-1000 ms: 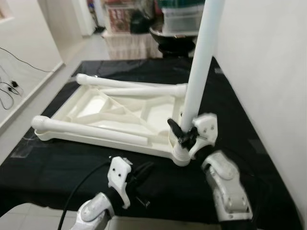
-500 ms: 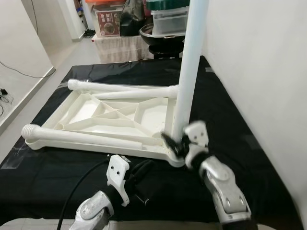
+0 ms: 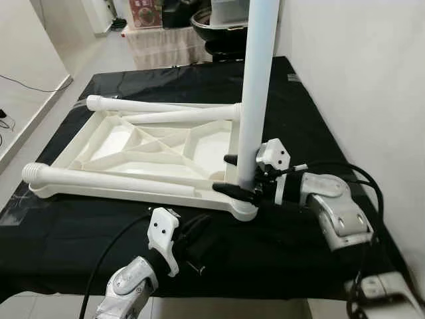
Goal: Building children table
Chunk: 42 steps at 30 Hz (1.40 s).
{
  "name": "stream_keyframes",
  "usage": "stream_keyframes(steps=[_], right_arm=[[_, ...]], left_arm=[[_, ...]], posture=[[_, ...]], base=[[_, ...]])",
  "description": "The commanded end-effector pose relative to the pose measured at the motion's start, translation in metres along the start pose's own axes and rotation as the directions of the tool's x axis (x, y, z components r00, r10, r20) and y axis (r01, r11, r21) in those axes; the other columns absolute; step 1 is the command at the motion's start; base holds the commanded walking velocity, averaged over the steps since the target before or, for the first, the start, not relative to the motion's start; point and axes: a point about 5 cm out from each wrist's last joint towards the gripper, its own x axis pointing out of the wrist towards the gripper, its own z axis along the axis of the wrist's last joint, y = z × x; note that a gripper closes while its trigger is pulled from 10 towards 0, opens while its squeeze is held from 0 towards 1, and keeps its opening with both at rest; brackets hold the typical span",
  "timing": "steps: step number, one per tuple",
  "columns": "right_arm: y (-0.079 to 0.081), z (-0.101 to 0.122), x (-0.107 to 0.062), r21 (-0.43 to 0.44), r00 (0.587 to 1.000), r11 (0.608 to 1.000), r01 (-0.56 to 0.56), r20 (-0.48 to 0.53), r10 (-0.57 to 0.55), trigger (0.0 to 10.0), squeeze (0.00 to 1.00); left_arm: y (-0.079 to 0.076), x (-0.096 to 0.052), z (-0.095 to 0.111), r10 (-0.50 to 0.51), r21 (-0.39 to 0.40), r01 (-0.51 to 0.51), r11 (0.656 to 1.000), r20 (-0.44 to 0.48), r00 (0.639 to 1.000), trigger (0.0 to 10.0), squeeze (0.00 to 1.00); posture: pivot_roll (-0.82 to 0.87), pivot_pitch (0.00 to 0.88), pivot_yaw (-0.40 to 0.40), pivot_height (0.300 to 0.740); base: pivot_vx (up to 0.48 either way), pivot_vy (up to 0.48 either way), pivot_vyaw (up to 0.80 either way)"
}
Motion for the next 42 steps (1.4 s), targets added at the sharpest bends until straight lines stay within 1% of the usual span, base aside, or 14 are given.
stream_keyframes(steps=[1, 3, 4, 6, 21, 22, 25, 26, 30, 37, 38, 40, 41, 42], right_arm=[[0.004, -0.001, 0.006, 0.003, 0.997, 0.997, -0.071, -0.002, 0.071, 10.0, 0.0], [-0.008, 0.006, 0.009, 0.019, 0.993, 0.993, -0.115, -0.004, 0.115, 10.0, 0.0], [-0.01, 0.008, 0.01, 0.025, 0.992, 0.992, -0.126, -0.002, 0.126, 3.1, 0.0], [-0.013, 0.009, 0.011, 0.024, 0.989, 0.989, -0.147, -0.006, 0.147, 0.0, 0.0], [-0.017, -0.009, 0.0, 0.008, 0.995, 0.997, 0.073, -0.07, -0.072, 0.0, 0.0], [-0.012, -0.024, 0.005, 0.055, 0.927, 0.928, 0.369, -0.089, -0.363, 0.0, 0.0], [-0.012, -0.024, 0.005, 0.055, 0.927, 0.928, 0.369, -0.089, -0.363, 0.0, 0.0], [0.015, -0.04, 0.008, 0.104, 0.798, 0.792, 0.602, -0.123, -0.59, 0.0, 0.0], [0.055, -0.056, 0.016, 0.128, 0.707, 0.698, 0.705, -0.202, -0.677, 0.0, 0.0], [0.043, -0.051, 0.036, 0.103, 0.773, 0.771, 0.628, -0.19, -0.605, 0.0, 0.0], [0.041, -0.05, 0.037, 0.101, 0.777, 0.775, 0.624, -0.188, -0.601, 10.0, 0.0], [0.04, -0.049, 0.037, 0.1, 0.778, 0.777, 0.622, -0.187, -0.599, 10.0, 0.0], [0.037, -0.046, 0.039, 0.114, 0.821, 0.816, 0.567, -0.159, -0.548, 10.0, 1.0], [0.035, -0.044, 0.039, 0.122, 0.85, 0.842, 0.525, -0.137, -0.509, 10.0, 1.0]], left_arm=[[0.0, -0.003, -0.005, 0.004, 0.002, -0.003, 1.0, -0.023, 1.0, 10.0, 0.0], [-0.001, -0.003, -0.006, 0.002, 0.002, -0.002, 1.0, -0.021, 1.0, 10.0, 0.0], [-0.002, -0.003, -0.007, 0.002, 0.002, -0.002, 1.0, -0.021, 1.0, 10.0, 0.0], [-0.002, -0.003, -0.007, 0.001, 0.004, -0.001, 1.0, -0.021, 1.0, 10.0, 0.0], [-0.005, -0.004, -0.006, -0.003, 0.013, 0.003, 1.0, -0.016, 1.0, 10.0, 0.0], [-0.005, -0.006, -0.005, -0.002, 0.012, 0.002, 1.0, -0.015, 1.0, 10.0, 0.0], [-0.005, -0.006, -0.005, -0.002, 0.012, 0.002, 1.0, -0.015, 1.0, 10.0, 0.0], [-0.004, -0.007, -0.003, -0.002, 0.012, 0.002, 1.0, -0.011, 1.0, 10.0, 0.0], [-0.001, -0.007, -0.002, -0.01, 0.014, 0.01, 1.0, -0.016, 1.0, 10.0, 0.0], [-0.002, -0.004, -0.002, -0.023, 0.024, 0.024, 0.999, -0.021, 1.0, 10.0, 0.0], [-0.002, -0.004, -0.002, -0.017, 0.025, 0.017, 1.0, -0.019, 1.0, 10.0, 0.0], [-0.002, -0.004, -0.002, -0.014, 0.026, 0.015, 1.0, -0.018, 1.0, 10.0, 0.0], [-0.002, -0.004, -0.002, -0.014, 0.026, 0.014, 1.0, -0.017, 1.0, 10.0, 0.0], [-0.002, -0.004, -0.002, -0.014, 0.025, 0.014, 1.0, -0.017, 1.0, 10.0, 0.0]], posture=[[-0.01, 0.112, 0.055, 0.74], [-0.01, 0.106, 0.047, 0.74], [-0.01, 0.103, 0.046, 0.74], [0.0, 0.101, 0.043, 0.74], [-0.02, 0.112, 0.032, 0.74], [-0.02, 0.119, 0.02, 0.74], [-0.02, 0.119, 0.02, 0.74], [-0.02, 0.133, 0.032, 0.74], [-0.05, 0.12, 0.075, 0.74], [-0.01, 0.124, 0.049, 0.74], [-0.01, 0.124, 0.045, 0.74], [-0.01, 0.124, 0.045, 0.74], [-0.01, 0.124, 0.041, 0.74], [-0.01, 0.124, 0.041, 0.74]], base=[[0.0, 0.0, 0.0], [0.0, 0.0, 0.0], [0.0, 0.0, 0.0], [0.0, 0.0, 0.0], [0.0, 0.0, 0.0], [0.0, 0.0, 0.0], [0.0, 0.0, 0.0], [0.0, 0.0, 0.0], [0.0, 0.0, 0.0], [0.0, 0.0, 0.0], [0.0, 0.0, 0.0], [0.0, 0.0, 0.0], [0.0, 0.0, 0.0], [0.0, 0.0, 0.0]])
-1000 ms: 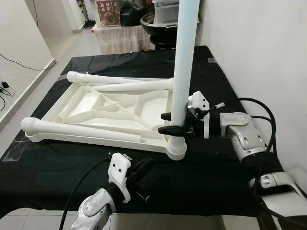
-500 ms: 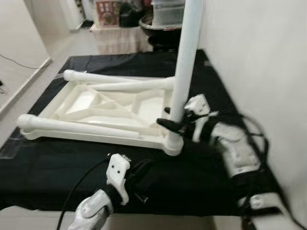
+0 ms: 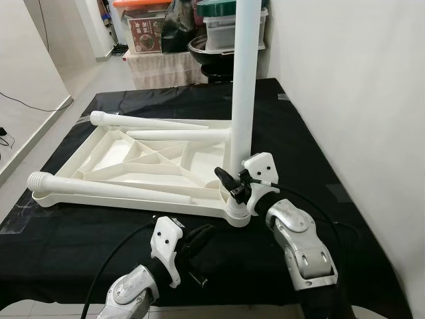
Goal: Building children table
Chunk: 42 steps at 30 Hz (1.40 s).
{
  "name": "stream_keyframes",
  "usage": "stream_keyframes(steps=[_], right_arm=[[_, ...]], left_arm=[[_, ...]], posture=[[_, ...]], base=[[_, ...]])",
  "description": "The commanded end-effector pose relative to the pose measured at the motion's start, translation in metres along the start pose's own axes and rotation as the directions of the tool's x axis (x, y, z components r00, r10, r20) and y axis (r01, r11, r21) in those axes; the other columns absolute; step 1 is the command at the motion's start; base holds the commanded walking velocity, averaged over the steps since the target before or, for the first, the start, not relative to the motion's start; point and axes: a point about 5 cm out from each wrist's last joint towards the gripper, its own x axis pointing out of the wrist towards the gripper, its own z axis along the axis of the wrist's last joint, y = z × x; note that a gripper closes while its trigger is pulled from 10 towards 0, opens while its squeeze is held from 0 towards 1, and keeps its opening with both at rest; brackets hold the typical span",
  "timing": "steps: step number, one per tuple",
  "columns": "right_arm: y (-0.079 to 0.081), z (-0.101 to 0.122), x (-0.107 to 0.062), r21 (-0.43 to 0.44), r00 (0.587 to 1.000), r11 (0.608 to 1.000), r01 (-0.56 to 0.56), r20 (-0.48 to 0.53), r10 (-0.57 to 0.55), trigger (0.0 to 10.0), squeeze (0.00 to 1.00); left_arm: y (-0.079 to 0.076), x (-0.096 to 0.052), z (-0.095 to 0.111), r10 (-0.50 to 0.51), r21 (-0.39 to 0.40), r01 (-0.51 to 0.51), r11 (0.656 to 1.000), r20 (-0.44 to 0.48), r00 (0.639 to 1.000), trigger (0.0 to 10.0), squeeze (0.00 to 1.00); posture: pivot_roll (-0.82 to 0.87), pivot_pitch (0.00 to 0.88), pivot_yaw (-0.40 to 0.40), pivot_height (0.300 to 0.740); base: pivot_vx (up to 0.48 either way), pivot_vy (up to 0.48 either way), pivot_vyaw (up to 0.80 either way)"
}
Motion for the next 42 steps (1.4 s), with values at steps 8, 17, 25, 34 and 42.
stream_keyframes(steps=[8, 17, 25, 34, 42], right_arm=[[0.001, 0.013, -0.005, -0.003, 0.934, 0.937, -0.35, 0.07, 0.35, 10.0, 0.0], [-0.017, 0.018, 0.008, -0.071, 0.807, 0.806, -0.588, 0.01, 0.59, 10.0, 0.0], [-0.028, 0.03, 0.016, -0.061, 0.744, 0.743, -0.666, 0.001, 0.668, 0.0, 0.0], [-0.037, 0.01, 0.005, -0.034, 0.814, 0.815, -0.579, 0.027, 0.58, 0.0, 0.0], [-0.01, -0.049, -0.03, 0.158, 0.995, 0.987, -0.02, -0.096, 0.035, 0.0, 0.0]], left_arm=[[0.0, -0.003, -0.004, 0.012, 0.001, -0.012, 1.0, -0.021, 1.0, 10.0, 0.0], [-0.002, -0.001, -0.004, 0.016, 0.005, -0.016, 1.0, -0.019, 1.0, 10.0, 0.0], [-0.004, -0.001, -0.005, 0.018, 0.007, -0.018, 1.0, -0.02, 1.0, 10.0, 0.0], [-0.006, -0.001, -0.004, 0.015, -0.002, -0.015, 1.0, -0.014, 1.0, 10.0, 0.0], [-0.006, -0.005, -0.004, 0.015, -0.001, -0.015, 1.0, -0.014, 1.0, 10.0, 0.0]], posture=[[0.0, 0.119, 0.035, 0.74], [0.02, 0.115, 0.028, 0.74], [0.03, 0.116, 0.026, 0.74], [0.01, 0.129, 0.022, 0.74], [0.01, 0.148, 0.015, 0.74]], base=[[0.0, 0.0, 0.0], [0.0, 0.0, 0.0], [0.0, 0.0, 0.0], [0.0, 0.0, 0.0], [0.0, 0.0, 0.0]])
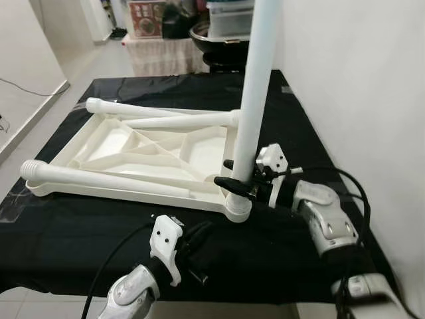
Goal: Building children table
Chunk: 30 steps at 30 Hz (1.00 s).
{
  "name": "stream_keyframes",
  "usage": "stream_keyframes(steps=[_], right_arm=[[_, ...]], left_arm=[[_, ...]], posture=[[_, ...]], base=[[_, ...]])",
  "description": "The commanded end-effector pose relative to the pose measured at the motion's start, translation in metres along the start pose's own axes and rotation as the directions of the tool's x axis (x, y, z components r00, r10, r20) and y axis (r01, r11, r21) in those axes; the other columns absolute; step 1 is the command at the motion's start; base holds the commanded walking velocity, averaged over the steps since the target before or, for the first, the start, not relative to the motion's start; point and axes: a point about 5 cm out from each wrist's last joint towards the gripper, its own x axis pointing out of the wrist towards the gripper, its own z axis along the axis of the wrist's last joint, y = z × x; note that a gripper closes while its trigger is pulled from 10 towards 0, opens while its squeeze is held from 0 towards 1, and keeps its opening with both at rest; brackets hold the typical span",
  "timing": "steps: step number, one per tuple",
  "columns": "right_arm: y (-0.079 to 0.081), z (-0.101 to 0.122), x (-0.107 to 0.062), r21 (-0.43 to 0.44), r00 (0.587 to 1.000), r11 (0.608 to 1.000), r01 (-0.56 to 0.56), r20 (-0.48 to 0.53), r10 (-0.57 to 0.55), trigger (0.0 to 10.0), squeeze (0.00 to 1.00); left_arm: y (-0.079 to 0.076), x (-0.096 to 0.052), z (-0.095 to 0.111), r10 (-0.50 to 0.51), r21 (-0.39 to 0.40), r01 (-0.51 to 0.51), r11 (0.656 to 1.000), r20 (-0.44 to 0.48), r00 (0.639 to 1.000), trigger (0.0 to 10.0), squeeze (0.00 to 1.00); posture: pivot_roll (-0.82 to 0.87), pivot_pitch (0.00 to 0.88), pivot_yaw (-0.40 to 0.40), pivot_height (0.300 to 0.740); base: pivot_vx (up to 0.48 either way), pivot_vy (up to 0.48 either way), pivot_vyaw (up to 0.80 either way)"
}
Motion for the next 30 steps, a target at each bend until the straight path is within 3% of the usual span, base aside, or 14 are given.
stream_keyframes(steps=[1, 4, 8, 10, 11, 12, 16, 19, 20, 22, 24, 26, 30], right_arm=[[0.02, -0.05, -0.028, 0.017, 0.932, 0.968, 0.252, -0.275, -0.237, 0.0, 0.0], [0.031, -0.046, -0.036, -0.047, 0.913, 0.953, 0.299, -0.277, -0.3, 0.0, 0.0], [0.015, -0.05, -0.032, 0.019, 0.911, 0.949, 0.315, -0.287, -0.297, 0.0, 0.0], [0.015, -0.05, -0.032, 0.019, 0.911, 0.949, 0.315, -0.287, -0.297, 0.0, 0.0], [0.013, -0.049, -0.029, 0.017, 0.911, 0.949, 0.315, -0.284, -0.298, 1.1, 0.0], [0.014, -0.043, -0.023, 0.046, 0.938, 0.966, 0.255, -0.254, -0.235, 10.0, 1.0], [0.019, -0.03, -0.015, 0.095, 0.975, 0.986, 0.138, -0.185, -0.119, 10.0, 1.0], [0.022, -0.006, -0.011, 0.093, 0.996, 0.995, -0.037, -0.078, 0.044, 10.0, 1.0], [0.017, 0.004, -0.01, 0.049, 0.993, 0.994, -0.103, -0.049, 0.105, 10.0, 0.0], [0.013, 0.009, -0.01, 0.017, 0.99, 0.99, -0.137, -0.04, 0.137, 10.0, 0.0], [0.0, 0.016, -0.009, -0.055, 0.97, 0.969, -0.24, -0.059, 0.237, 10.0, 0.0], [-0.003, 0.017, -0.009, -0.062, 0.956, 0.955, -0.29, -0.071, 0.285, 10.0, 0.0], [-0.017, 0.024, -0.002, -0.085, 0.87, 0.871, -0.484, -0.149, 0.47, 10.0, 0.0]], left_arm=[[0.002, -0.004, -0.001, 0.007, 0.012, -0.006, 1.0, -0.013, 1.0, 10.0, 0.0], [0.004, -0.005, -0.002, 0.009, 0.013, -0.008, 1.0, -0.015, 1.0, 10.0, 0.0], [0.005, -0.003, -0.003, 0.006, 0.015, -0.006, 1.0, -0.022, 1.0, 10.0, 0.0], [0.005, -0.003, -0.003, 0.006, 0.015, -0.006, 1.0, -0.022, 1.0, 10.0, 0.0], [0.006, -0.003, -0.004, 0.01, 0.017, -0.01, 1.0, -0.023, 1.0, 10.0, 0.0], [0.007, -0.003, -0.004, 0.021, 0.02, -0.02, 1.0, -0.021, 1.0, 10.0, 0.0], [0.007, -0.003, -0.004, 0.032, 0.021, -0.032, 0.999, -0.018, 0.999, 10.0, 0.0], [0.007, -0.003, -0.005, 0.031, 0.02, -0.031, 0.999, -0.02, 0.999, 10.0, 0.0], [0.007, -0.002, -0.006, 0.03, 0.019, -0.029, 0.999, -0.021, 0.999, 10.0, 0.0], [0.007, -0.002, -0.006, 0.029, 0.019, -0.029, 0.999, -0.022, 0.999, 10.0, 0.0], [0.007, -0.001, -0.007, 0.028, 0.02, -0.027, 0.999, -0.024, 0.999, 10.0, 0.0], [0.007, -0.001, -0.007, 0.028, 0.02, -0.027, 0.999, -0.024, 0.999, 10.0, 0.0], [0.005, 0.001, -0.008, 0.026, 0.021, -0.025, 0.999, -0.024, 0.999, 10.0, 0.0]], posture=[[0.0, 0.141, 0.016, 0.74], [-0.01, 0.132, 0.027, 0.74], [0.0, 0.116, 0.025, 0.74], [0.0, 0.116, 0.025, 0.74], [0.0, 0.114, 0.023, 0.74], [0.0, 0.105, 0.021, 0.74], [0.0, 0.102, 0.021, 0.74], [0.01, 0.095, 0.023, 0.74], [0.01, 0.092, 0.023, 0.74], [0.01, 0.092, 0.023, 0.74], [0.01, 0.082, 0.024, 0.74], [0.01, 0.079, 0.024, 0.74], [0.02, 0.074, 0.019, 0.74]], base=[[0.0, 0.0, 0.0], [0.0, 0.0, 0.0], [0.0, 0.0, 0.0], [0.0, 0.0, 0.0], [0.0, 0.0, 0.0], [0.0, 0.0, 0.0], [0.0, 0.0, 0.0], [0.0, 0.0, 0.0], [0.0, 0.0, 0.0], [0.0, 0.0, 0.0], [0.0, 0.0, 0.0], [0.0, 0.0, 0.0], [0.0, 0.0, 0.0]])
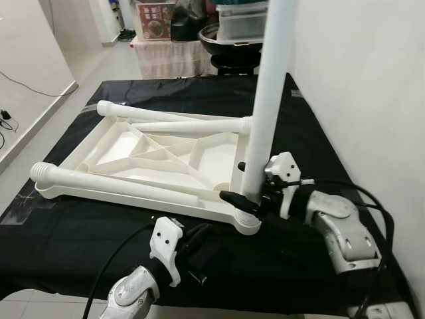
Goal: Building children table
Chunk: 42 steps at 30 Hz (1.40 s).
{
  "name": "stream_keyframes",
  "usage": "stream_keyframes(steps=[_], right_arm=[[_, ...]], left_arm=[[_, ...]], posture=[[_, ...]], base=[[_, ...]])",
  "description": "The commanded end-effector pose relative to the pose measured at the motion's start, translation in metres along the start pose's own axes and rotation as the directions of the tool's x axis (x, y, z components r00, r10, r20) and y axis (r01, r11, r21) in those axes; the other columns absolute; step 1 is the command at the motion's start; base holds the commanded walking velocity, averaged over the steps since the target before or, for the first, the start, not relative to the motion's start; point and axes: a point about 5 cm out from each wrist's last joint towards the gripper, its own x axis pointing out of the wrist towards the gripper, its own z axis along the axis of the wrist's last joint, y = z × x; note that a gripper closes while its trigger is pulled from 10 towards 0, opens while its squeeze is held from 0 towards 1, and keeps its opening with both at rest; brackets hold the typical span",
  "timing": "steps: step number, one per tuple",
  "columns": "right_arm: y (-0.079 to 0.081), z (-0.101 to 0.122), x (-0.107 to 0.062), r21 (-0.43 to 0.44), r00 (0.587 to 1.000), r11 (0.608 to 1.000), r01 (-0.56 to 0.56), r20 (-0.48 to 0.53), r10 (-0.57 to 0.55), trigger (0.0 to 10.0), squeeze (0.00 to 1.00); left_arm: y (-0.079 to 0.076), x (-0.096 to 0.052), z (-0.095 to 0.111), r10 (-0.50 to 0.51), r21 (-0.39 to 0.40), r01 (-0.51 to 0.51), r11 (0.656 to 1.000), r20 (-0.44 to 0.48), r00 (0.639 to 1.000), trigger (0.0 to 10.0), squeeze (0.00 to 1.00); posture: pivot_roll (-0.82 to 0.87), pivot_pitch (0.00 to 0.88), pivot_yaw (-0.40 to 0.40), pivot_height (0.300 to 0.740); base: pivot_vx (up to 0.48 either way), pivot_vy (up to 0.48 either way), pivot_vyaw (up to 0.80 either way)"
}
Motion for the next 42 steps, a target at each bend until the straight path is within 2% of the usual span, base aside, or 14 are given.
stream_keyframes(steps=[1, 2, 3, 6, 7, 21, 23, 25, 27, 34, 35, 37, 38, 42], right_arm=[[0.001, -0.003, 0.006, 0.009, 0.997, 0.997, -0.077, -0.01, 0.077, 10.0, 0.0], [0.001, -0.003, 0.006, 0.009, 0.997, 0.997, -0.077, -0.01, 0.077, 10.0, 0.0], [-0.007, -0.001, 0.006, 0.015, 0.993, 0.993, -0.114, -0.022, 0.114, 7.4, 0.0], [-0.012, 0.001, 0.006, 0.021, 0.99, 0.991, -0.136, -0.023, 0.136, 7.4, 0.0], [-0.014, 0.002, 0.007, 0.03, 0.99, 0.989, -0.142, -0.015, 0.143, 0.0, 0.0], [-0.011, -0.007, 0.007, 0.053, 0.998, 0.997, -0.053, 0.035, 0.051, 0.0, 0.0], [-0.003, -0.018, 0.018, 0.15, 0.925, 0.92, 0.363, 0.057, -0.374, 0.0, 0.0], [0.051, -0.034, 0.037, 0.168, 0.835, 0.823, 0.542, -0.005, -0.55, 0.0, 0.0], [0.079, -0.032, 0.049, 0.047, 0.85, 0.849, 0.526, 0.005, -0.527, 0.0, 0.0], [0.054, -0.039, 0.046, 0.152, 0.825, 0.813, 0.562, -0.033, -0.565, 0.0, 0.0], [0.053, -0.041, 0.047, 0.157, 0.82, 0.807, 0.57, -0.046, -0.57, 10.0, 0.0], [0.056, -0.04, 0.047, 0.158, 0.81, 0.796, 0.585, -0.054, -0.584, 10.0, 0.0], [0.06, -0.037, 0.048, 0.183, 0.829, 0.812, 0.555, -0.041, -0.557, 10.0, 1.0], [0.065, -0.029, 0.051, 0.225, 0.874, 0.852, 0.472, 0.008, -0.486, 10.0, 1.0]], left_arm=[[0.0, -0.002, -0.005, 0.006, 0.0, -0.006, 1.0, -0.019, 1.0, 10.0, 0.0], [0.0, -0.002, -0.005, 0.006, 0.0, -0.006, 1.0, -0.019, 1.0, 10.0, 0.0], [-0.001, -0.001, -0.005, 0.006, 0.001, -0.006, 1.0, -0.017, 1.0, 10.0, 0.0], [-0.002, 0.0, -0.005, 0.007, 0.001, -0.007, 1.0, -0.015, 1.0, 10.0, 0.0], [-0.002, 0.0, -0.005, 0.008, 0.001, -0.008, 1.0, -0.014, 1.0, 10.0, 0.0], [-0.004, -0.002, -0.001, 0.009, -0.005, -0.009, 1.0, -0.003, 1.0, 10.0, 0.0], [-0.003, -0.004, 0.0, 0.012, -0.007, -0.012, 1.0, -0.001, 1.0, 10.0, 0.0], [0.0, -0.005, 0.001, 0.013, -0.012, -0.013, 1.0, 0.001, 1.0, 10.0, 0.0], [0.002, -0.005, 0.002, 0.009, -0.013, -0.009, 1.0, 0.0, 1.0, 10.0, 0.0], [0.004, -0.001, 0.001, -0.001, -0.014, 0.001, 1.0, -0.005, 1.0, 10.0, 0.0], [0.005, -0.001, 0.001, 0.016, -0.008, -0.016, 1.0, 0.001, 1.0, 10.0, 0.0], [0.005, -0.001, 0.001, 0.021, -0.007, -0.021, 1.0, 0.002, 1.0, 10.0, 0.0], [0.005, -0.001, 0.001, 0.028, -0.007, -0.028, 1.0, 0.005, 1.0, 10.0, 0.0], [0.005, 0.0, 0.001, 0.025, -0.011, -0.025, 1.0, 0.004, 1.0, 10.0, 0.0]], posture=[[0.02, 0.074, 0.019, 0.74], [0.02, 0.074, 0.019, 0.74], [0.02, 0.08, 0.014, 0.74], [0.02, 0.081, 0.013, 0.74], [0.02, 0.085, 0.011, 0.74], [0.01, 0.117, 0.004, 0.74], [0.0, 0.129, -0.003, 0.74], [-0.02, 0.147, 0.02, 0.74], [-0.02, 0.146, 0.023, 0.74], [-0.02, 0.127, 0.019, 0.74], [-0.03, 0.128, 0.02, 0.74], [-0.03, 0.128, 0.02, 0.74], [-0.03, 0.124, 0.018, 0.74], [-0.03, 0.123, 0.021, 0.74]], base=[[0.0, 0.0, 0.0], [0.0, 0.0, 0.0], [0.0, 0.0, 0.0], [0.0, 0.0, 0.0], [0.0, 0.0, 0.0], [0.0, 0.0, 0.0], [0.0, 0.0, 0.0], [0.0, 0.0, 0.0], [0.0, 0.0, 0.0], [0.0, 0.0, 0.0], [0.0, 0.0, 0.0], [0.0, 0.0, 0.0], [0.0, 0.0, 0.0], [0.0, 0.0, 0.0]])
